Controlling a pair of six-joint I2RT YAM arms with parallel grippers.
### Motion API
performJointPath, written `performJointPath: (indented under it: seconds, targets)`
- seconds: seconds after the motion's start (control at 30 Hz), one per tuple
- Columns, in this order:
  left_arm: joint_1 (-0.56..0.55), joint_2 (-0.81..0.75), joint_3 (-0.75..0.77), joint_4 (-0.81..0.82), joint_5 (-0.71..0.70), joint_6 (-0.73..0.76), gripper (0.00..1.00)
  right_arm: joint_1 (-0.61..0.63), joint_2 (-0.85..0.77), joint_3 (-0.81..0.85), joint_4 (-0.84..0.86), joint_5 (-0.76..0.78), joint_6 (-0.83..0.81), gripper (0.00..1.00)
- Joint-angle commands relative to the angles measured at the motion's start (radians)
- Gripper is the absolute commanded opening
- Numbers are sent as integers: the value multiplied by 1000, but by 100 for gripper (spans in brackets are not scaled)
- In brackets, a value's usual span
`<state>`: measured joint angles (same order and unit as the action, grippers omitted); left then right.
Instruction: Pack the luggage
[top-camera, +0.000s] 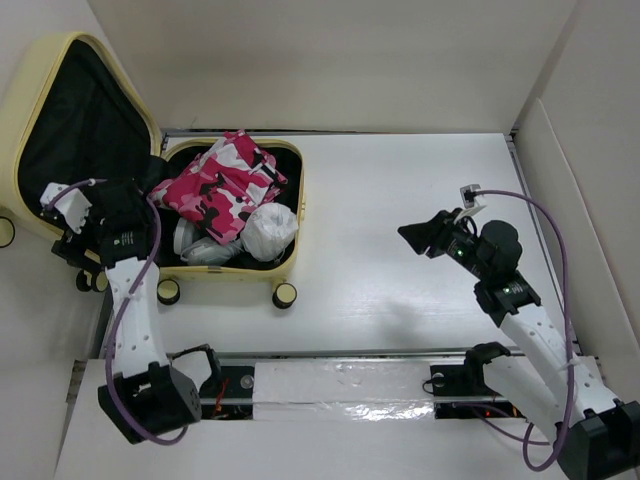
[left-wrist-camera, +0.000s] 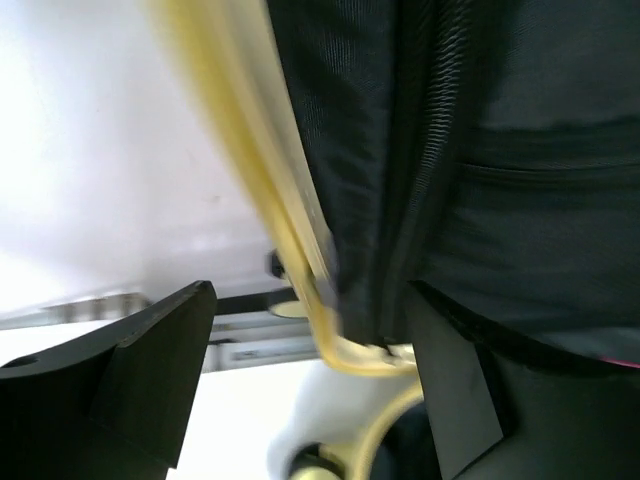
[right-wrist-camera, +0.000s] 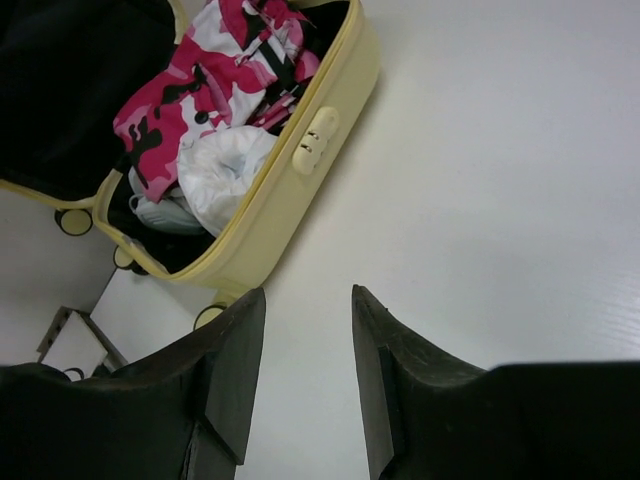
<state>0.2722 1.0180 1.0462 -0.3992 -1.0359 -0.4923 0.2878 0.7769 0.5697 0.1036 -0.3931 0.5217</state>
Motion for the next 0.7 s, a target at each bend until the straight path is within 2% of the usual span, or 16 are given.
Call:
performJointPath:
  seconds: [0.0,0.1,0.17,0.2,0.23,0.27,0.37,0.4,0.47,0.5,0.53,0.67]
  targets:
    - [74,28,11,55,-23,94,73,13,-17,62,4,-12,-42,46]
    - [94,73,53,98,13,116,66,24,-37,59,7,-7,-40,47]
    - [104,100,106,58,10,100,49,34,-41,59,8,-3,-42,47]
    - [104,102,135,59,17,109,34,43,-38,61,10,0,-43,47]
    - [104,111,152,45,26,106,28,44,-34,62,10,2,-43,47]
    - [104,111,161,21,37,86,15,44,-27,64,8,0,-45,47]
    - [56,82,129,60,56,125,6,53,-8,68,10,0,-45,47]
    - [30,70,112,89,28,153,0,53,7,70,14,-1,-43,47]
    - [-88,27,69,114,30,144,0,62,24,71,18,-1,-43,47]
    - [-158,7,-4,162,1,235,0,62,33,73,22,5,-43,47]
    - [-317,-25,-37,190,-42,263,0,73,51,71,27,14,-43,47]
    - [-629,-88,-130,197,-193,333,0,105,107,79,28,59,-46,47]
